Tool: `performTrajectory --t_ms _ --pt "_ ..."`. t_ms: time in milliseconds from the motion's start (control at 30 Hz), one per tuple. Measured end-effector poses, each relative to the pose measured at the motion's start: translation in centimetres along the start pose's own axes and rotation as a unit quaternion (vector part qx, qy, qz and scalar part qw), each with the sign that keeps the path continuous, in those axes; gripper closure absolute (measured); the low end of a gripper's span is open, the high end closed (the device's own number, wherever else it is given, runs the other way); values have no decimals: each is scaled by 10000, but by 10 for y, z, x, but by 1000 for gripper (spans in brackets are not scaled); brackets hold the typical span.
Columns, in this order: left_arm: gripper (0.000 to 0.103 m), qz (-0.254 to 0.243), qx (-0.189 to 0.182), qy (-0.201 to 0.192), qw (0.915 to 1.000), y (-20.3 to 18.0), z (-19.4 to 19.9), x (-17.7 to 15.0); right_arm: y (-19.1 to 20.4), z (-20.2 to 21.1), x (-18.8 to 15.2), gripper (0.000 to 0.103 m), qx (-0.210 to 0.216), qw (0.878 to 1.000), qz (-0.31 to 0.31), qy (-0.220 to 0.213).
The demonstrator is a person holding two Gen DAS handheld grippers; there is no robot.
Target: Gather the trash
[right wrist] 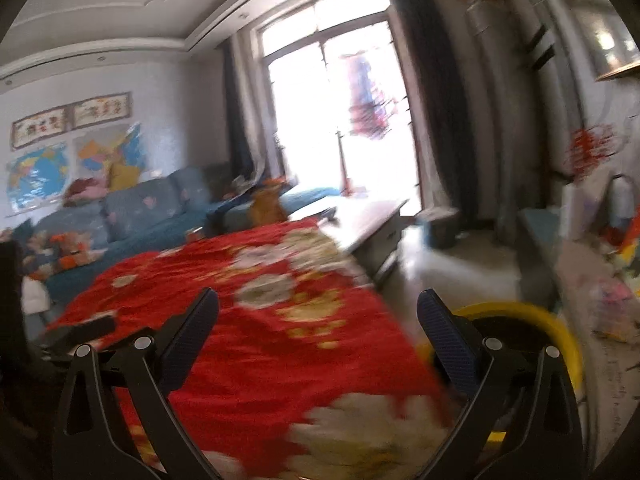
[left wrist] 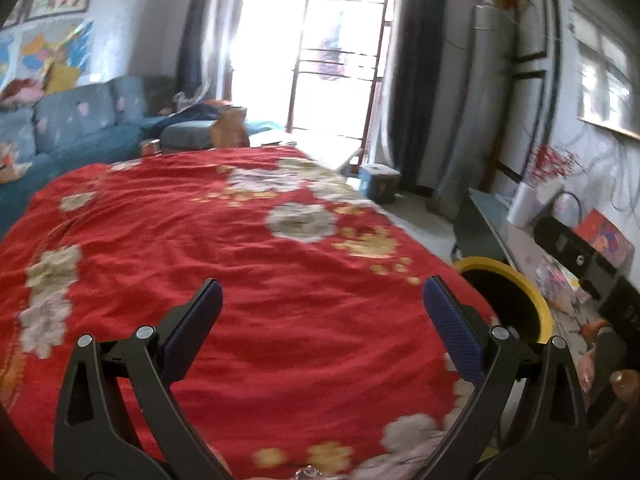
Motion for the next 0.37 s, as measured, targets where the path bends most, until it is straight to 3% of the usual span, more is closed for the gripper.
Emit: performTrajectory --t_ms 100,167,267,300,367 --pt "11 236 687 -32 9974 61 15 9 51 -24 12 6 720 9966 -47 395" --pt "11 572 1308 24 9898 117 26 12 109 -48 14 6 1276 9893 167 689" --pt "11 1252 2296 154 9651 219 47 7 199 -92 1 7 2113 9662 256 1453" --pt "11 1471 2683 297 9516 256 52 2 227 -107 -6 7 2313 9577 359 1673" --pt "11 1877 2995 625 9334 313 56 -12 284 -140 -28 7 2492 9404 628 2228"
Point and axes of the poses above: each gripper's, at about its wrist camera, not at the fingertips, and z roughly against the way its jaws point, y to its left, x to its top, the point moved 2 cm from there along -z, roughly the way its jaws point
